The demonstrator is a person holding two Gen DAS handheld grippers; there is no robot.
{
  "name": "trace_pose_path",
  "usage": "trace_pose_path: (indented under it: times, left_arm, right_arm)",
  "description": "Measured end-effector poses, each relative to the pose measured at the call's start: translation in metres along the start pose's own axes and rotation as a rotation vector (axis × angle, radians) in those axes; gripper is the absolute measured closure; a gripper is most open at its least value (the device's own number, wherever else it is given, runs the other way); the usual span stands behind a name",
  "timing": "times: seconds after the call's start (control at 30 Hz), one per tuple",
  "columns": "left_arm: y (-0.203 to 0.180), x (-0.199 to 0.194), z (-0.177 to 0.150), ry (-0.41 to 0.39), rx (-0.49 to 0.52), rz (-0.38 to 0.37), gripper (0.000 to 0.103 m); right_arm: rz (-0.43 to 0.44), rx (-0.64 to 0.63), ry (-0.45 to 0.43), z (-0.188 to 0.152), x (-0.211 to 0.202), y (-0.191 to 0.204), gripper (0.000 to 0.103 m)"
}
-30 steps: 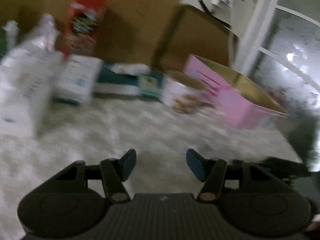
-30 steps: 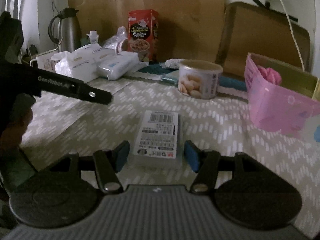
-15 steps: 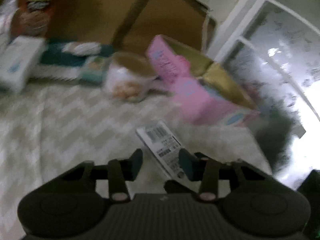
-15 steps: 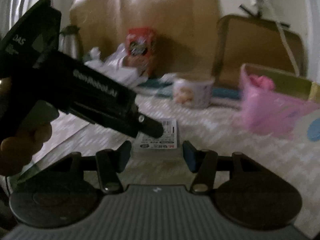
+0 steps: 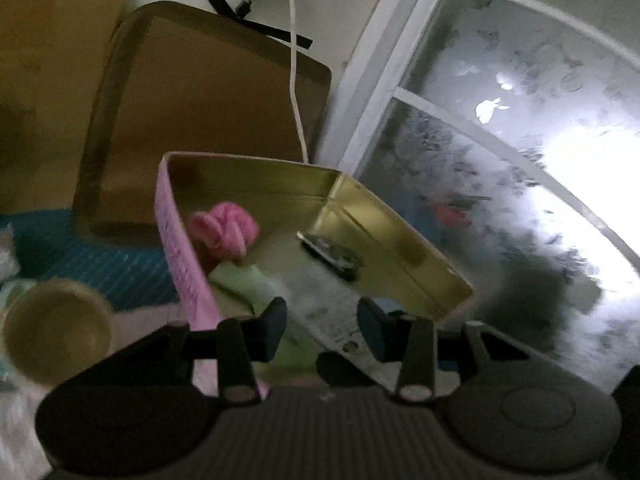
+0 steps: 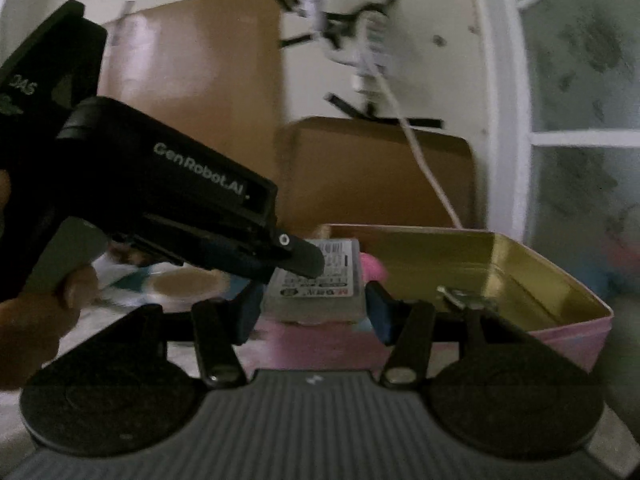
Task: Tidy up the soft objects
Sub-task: 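Place the clear plastic box into the pink tin with the right gripper, then grasp the white packet with the right gripper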
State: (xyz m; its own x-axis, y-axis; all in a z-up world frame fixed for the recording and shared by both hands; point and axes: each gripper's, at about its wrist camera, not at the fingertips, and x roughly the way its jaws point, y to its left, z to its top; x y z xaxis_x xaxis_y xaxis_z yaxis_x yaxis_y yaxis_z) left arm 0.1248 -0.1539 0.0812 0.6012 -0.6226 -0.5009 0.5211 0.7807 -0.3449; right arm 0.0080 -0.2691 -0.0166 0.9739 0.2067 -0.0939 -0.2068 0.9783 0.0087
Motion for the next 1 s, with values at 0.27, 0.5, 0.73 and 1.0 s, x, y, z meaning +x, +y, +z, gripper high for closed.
trace_pose_path:
  times: [0.27,0.5,0.73,1.0]
  left_arm:
    - [0.003,-0.002,-0.005,-0.020,0.022,0.076,0.057]
    - [0.028,-0.063,-0.037,-0.078,0.041,0.114,0.056]
    - [0.089,-0.152,-0.101,-0.121,-0.018,0.311,0.056]
    - [0.172,-0.236,-0.157,-0.184,-0.180,0.615,0.056]
  right_arm:
    - [-0.237,0.049,0.087,-0.005,0.061,-0.049,0.043]
    - [-0.206,0.152,0.045,-0.007,0.036,-0.048,0.044]
    - [-0.050,0.090,-0.030,0.008,0.013,0.009,0.045]
    - [0.423,-0.008,0.147,0.021,0.044,0.132,0.045]
